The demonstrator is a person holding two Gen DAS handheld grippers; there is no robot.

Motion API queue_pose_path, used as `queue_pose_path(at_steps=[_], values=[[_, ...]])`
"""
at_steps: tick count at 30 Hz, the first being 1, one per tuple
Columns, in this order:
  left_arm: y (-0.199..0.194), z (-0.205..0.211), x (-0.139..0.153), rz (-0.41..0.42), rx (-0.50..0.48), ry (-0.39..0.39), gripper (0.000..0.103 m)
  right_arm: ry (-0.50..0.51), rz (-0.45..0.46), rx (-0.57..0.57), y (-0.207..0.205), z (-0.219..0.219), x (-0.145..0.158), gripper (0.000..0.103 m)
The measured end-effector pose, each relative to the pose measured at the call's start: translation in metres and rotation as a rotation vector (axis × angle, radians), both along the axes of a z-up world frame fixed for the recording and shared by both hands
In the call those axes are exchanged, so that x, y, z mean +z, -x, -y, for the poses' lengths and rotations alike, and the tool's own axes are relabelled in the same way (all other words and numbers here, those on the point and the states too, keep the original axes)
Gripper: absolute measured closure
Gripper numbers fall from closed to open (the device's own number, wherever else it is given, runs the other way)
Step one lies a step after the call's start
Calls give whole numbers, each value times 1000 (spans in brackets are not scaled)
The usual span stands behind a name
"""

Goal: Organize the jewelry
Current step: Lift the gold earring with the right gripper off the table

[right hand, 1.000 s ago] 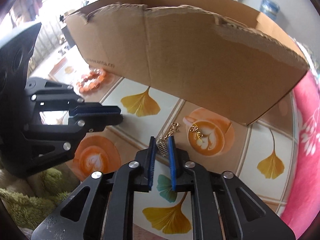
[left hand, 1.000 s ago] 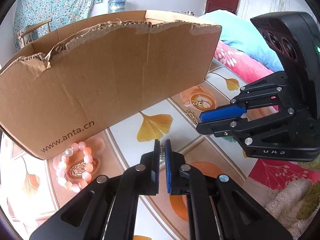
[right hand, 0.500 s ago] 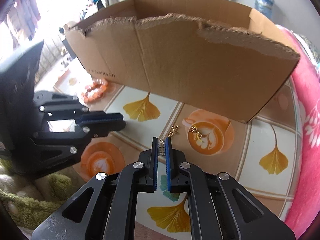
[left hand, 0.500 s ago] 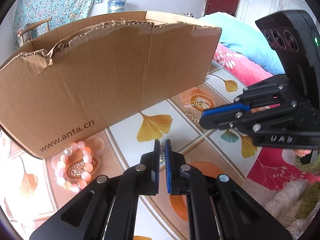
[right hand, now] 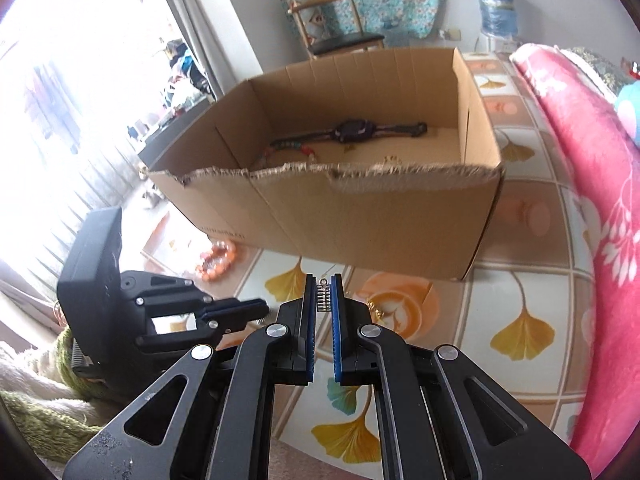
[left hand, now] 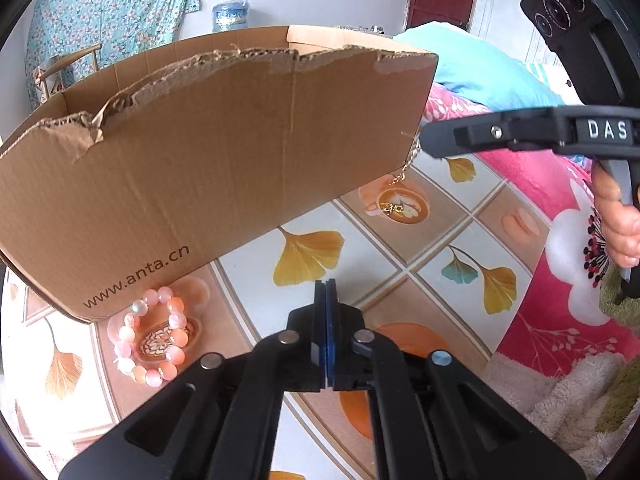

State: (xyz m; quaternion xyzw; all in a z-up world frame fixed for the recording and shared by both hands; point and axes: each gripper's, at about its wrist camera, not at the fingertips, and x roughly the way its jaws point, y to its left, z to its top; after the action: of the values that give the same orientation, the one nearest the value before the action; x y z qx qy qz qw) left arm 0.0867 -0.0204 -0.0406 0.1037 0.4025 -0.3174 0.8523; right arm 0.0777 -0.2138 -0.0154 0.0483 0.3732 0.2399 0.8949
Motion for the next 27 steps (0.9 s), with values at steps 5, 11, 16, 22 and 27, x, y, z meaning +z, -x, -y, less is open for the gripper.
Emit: queue_pose_path(at_steps=[5,11,16,22,27], values=[[7,-1,11,44,-15,1,103,-9,25,-8,0,1,6,98],[6,-7,17,13,-17,13,103,-8,38,-8,1,0,7,98],[-1,-6,10,-49,-22,9,81,-14,16,-6,-1,-3,-1,98],[-2,3,2,-62,-32,-41,77,-21,11,-13,1,-4,-4,98],[-2,7,3,-51,-20,-93,88,-33,5,-17,-1,0,-7,98]])
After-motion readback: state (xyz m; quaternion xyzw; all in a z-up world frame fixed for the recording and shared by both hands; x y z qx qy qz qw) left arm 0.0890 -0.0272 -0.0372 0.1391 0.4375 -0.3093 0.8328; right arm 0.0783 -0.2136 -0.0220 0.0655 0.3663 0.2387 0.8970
